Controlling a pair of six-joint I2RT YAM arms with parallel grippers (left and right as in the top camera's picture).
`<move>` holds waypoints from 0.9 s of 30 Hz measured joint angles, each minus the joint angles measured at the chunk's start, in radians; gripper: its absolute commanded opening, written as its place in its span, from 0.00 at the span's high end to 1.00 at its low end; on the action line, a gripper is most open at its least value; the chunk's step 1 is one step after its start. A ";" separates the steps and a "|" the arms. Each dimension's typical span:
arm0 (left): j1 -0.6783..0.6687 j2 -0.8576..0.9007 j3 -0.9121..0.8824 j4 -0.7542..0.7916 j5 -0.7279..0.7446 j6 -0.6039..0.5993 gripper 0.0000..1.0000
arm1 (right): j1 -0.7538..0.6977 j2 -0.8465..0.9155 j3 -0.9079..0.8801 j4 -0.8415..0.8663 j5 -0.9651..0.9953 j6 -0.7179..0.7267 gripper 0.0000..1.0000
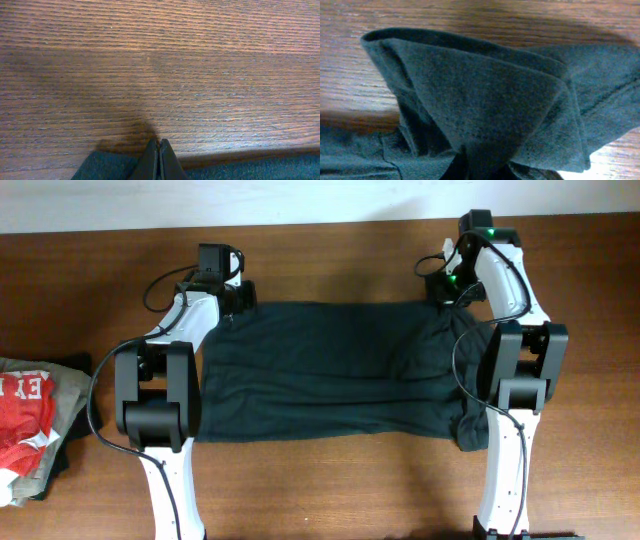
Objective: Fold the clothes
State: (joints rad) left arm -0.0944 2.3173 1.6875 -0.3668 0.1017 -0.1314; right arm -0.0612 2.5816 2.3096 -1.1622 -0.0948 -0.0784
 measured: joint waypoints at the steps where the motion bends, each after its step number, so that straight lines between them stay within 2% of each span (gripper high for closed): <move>1: 0.000 0.000 0.000 0.000 0.000 0.000 0.99 | 0.000 0.000 0.000 0.000 0.000 0.001 0.01; 6: 0.000 0.000 0.000 0.000 -0.002 0.000 1.00 | 0.005 0.015 0.039 0.003 0.016 0.019 0.01; 13: 0.000 0.000 0.000 -0.007 -0.005 0.000 1.00 | -0.040 0.032 0.045 0.176 -0.025 0.026 0.01; 15: 0.000 0.000 0.000 -0.008 -0.005 0.000 1.00 | -0.040 0.037 0.060 0.168 -0.034 0.026 0.01; 21: 0.000 0.000 0.000 -0.008 -0.005 0.000 1.00 | -0.041 0.049 0.303 -0.035 -0.053 0.027 0.01; 23: 0.000 0.000 0.000 -0.008 -0.005 0.001 1.00 | -0.042 0.049 0.324 -0.027 -0.054 0.027 0.01; 24: 0.000 0.000 0.000 -0.009 -0.005 0.001 1.00 | -0.042 0.049 0.325 -0.017 -0.054 0.026 0.05; 26: 0.000 0.000 0.000 -0.013 -0.005 0.001 0.99 | -0.043 0.064 0.325 0.010 -0.053 0.026 0.25; 27: 0.000 0.000 0.003 -0.022 -0.005 0.001 1.00 | -0.045 0.090 0.325 0.018 -0.053 0.029 0.14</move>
State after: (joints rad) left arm -0.0944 2.3173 1.6905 -0.3889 0.0971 -0.1307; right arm -0.1059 2.6713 2.6343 -1.1442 -0.1482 -0.0490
